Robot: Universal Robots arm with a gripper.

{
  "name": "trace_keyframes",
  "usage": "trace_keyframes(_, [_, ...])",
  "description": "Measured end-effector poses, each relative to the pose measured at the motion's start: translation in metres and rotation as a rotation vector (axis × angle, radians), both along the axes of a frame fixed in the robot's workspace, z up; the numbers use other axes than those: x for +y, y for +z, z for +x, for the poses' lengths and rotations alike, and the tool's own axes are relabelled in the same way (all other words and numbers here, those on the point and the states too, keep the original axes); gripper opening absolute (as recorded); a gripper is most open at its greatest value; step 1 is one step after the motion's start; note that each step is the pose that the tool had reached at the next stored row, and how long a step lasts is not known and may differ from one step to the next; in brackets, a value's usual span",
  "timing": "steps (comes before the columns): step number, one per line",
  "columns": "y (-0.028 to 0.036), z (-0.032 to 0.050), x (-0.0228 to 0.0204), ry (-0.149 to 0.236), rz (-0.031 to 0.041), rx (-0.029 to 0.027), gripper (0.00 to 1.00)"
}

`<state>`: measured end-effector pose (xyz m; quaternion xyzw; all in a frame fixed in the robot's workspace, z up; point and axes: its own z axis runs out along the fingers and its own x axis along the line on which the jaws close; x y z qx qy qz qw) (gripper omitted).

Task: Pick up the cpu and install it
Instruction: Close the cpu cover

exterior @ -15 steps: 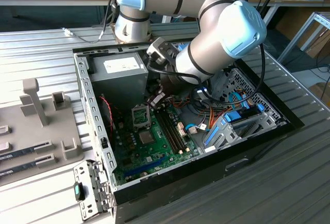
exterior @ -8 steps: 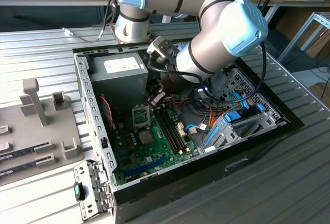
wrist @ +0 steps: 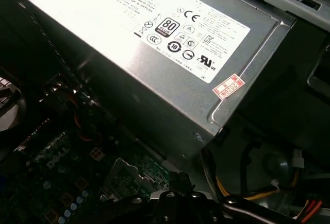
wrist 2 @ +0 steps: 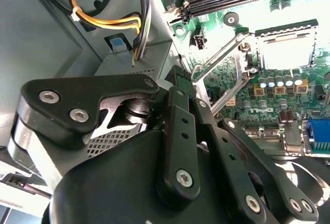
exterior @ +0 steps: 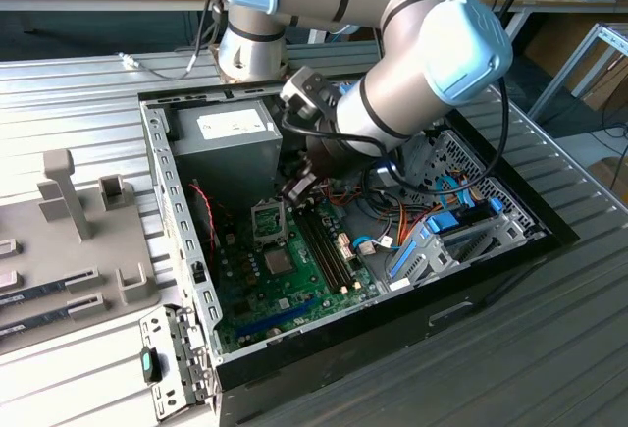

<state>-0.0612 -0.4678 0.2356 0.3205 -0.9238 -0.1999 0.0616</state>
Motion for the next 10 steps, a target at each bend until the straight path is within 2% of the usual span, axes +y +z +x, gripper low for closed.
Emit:
trace_keyframes(6, [0.0011,0.0002,-0.0001,0.003,0.0002,0.0001,0.11])
trace_keyframes(10, [0.0011,0.0002,-0.0024,0.006,0.0001,0.0002,0.11])
